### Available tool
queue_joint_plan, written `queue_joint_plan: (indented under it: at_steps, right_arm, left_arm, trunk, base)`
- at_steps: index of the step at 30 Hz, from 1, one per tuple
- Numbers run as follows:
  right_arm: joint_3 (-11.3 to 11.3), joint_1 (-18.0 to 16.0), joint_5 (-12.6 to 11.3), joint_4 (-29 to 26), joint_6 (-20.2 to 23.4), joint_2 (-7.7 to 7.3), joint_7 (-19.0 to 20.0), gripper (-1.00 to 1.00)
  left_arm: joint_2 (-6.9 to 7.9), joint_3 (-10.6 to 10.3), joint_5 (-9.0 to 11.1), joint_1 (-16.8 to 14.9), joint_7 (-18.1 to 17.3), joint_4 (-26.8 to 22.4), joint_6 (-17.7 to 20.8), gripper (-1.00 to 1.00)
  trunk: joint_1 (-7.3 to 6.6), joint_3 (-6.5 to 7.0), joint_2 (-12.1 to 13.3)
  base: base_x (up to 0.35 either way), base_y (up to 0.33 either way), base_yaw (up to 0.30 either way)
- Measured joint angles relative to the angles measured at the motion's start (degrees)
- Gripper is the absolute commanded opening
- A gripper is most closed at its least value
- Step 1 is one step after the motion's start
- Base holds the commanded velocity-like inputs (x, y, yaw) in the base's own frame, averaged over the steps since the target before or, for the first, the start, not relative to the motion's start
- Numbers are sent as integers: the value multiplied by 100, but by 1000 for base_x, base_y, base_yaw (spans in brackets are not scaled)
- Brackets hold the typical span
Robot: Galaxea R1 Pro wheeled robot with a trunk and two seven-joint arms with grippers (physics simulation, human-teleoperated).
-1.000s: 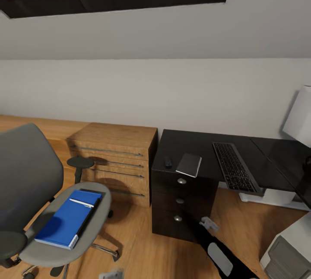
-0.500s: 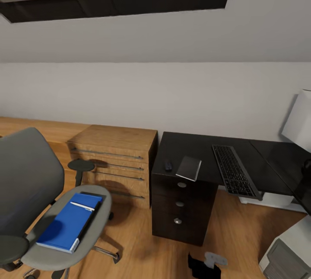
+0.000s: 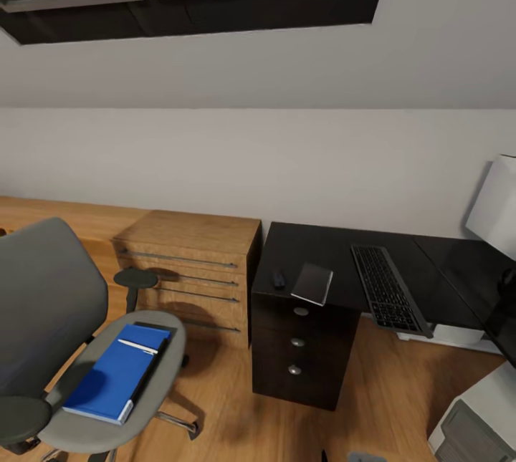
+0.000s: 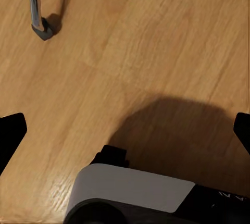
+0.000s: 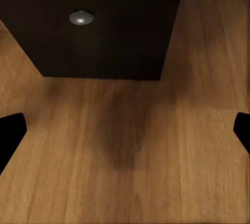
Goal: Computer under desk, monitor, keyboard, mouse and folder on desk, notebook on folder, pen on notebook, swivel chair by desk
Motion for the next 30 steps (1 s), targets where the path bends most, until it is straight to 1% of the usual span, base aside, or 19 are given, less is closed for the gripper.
queue_joint_plan:
  at_steps: [3,4,8,10,11,12,18,28,30]
  right_arm:
    - [4,0,69,41,-46,1,-2,100]
    - [5,0,105,60,-64,2,-2,100]
    - [5,0,100,67,-74,29,-4,100]
    - [-2,0,103,73,-76,127,-3,100]
    - [-8,0,109,77,-78,202,-2,100]
    - [-17,0,108,79,-79,234,-2,100]
    - [-32,0,107,91,-86,330,-2,100]
    - [-30,0,115,94,-91,373,-1,100]
    - [-29,1,124,94,-91,369,-2,100]
  left_arm:
    - [-43,-4,-12,0,-2,47,6,100]
    - [-78,-8,-29,0,0,128,2,100]
    - [-93,-9,-35,-1,0,164,-2,100]
    - [-95,-9,-34,-1,0,170,-4,100]
    - [-96,-10,-34,-1,0,173,-7,100]
    - [-96,-9,-34,-1,0,173,-8,100]
    - [-97,-10,-34,-1,0,176,-11,100]
    - [-98,-9,-34,-1,0,176,-12,100]
    - [-98,-9,-33,-1,0,177,-12,100]
  trunk:
    - [-66,54,120]
    - [-88,72,160]
    - [-176,144,321]
    - [-220,180,401]
    - [-242,198,441]
    - [-264,216,481]
    - [-395,324,722]
    - [-615,519,1123]
    - [-616,521,1125]
  base:
    - [0,0,0]
    - [0,0,0]
    - [0,0,0]
    - [0,0,0]
    - [0,0,0]
    - [0,0,0]
    - [0,0,-31]
    - [0,0,-60]
    - [0,0,-116]
